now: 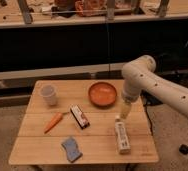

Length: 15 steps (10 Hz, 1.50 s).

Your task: Move the arm in a circular motion

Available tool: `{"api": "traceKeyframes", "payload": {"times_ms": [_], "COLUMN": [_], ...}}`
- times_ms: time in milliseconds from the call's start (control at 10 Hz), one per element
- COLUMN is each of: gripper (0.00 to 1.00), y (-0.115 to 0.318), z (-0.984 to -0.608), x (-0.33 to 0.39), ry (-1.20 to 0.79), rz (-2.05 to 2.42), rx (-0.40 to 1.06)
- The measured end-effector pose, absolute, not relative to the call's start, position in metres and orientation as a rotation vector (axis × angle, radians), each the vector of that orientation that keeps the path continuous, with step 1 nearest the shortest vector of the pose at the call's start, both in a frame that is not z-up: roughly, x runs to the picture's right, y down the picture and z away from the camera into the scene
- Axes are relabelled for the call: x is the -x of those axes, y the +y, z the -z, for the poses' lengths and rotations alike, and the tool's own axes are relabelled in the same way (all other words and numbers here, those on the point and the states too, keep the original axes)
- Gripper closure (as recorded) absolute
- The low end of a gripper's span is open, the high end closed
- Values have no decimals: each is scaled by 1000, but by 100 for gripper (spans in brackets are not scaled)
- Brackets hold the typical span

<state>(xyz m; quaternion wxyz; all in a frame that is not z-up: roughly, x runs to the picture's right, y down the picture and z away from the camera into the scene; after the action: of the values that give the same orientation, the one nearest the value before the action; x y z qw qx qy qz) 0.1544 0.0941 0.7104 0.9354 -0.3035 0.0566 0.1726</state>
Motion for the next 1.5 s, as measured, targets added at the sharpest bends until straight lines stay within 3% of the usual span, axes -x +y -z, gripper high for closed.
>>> {"api": "traceKeyframes", "payload": {"times_ms": [300, 700, 900, 1500], "gripper": [20, 20, 20, 20], "y": [131, 127, 104, -28], "z": [-680, -677, -692, -773], "x": [-74, -7, 0, 26], "ry": [136, 58, 22, -20], "rz": [-365, -306, -262, -53], "rx": [636, 621, 609, 587]}}
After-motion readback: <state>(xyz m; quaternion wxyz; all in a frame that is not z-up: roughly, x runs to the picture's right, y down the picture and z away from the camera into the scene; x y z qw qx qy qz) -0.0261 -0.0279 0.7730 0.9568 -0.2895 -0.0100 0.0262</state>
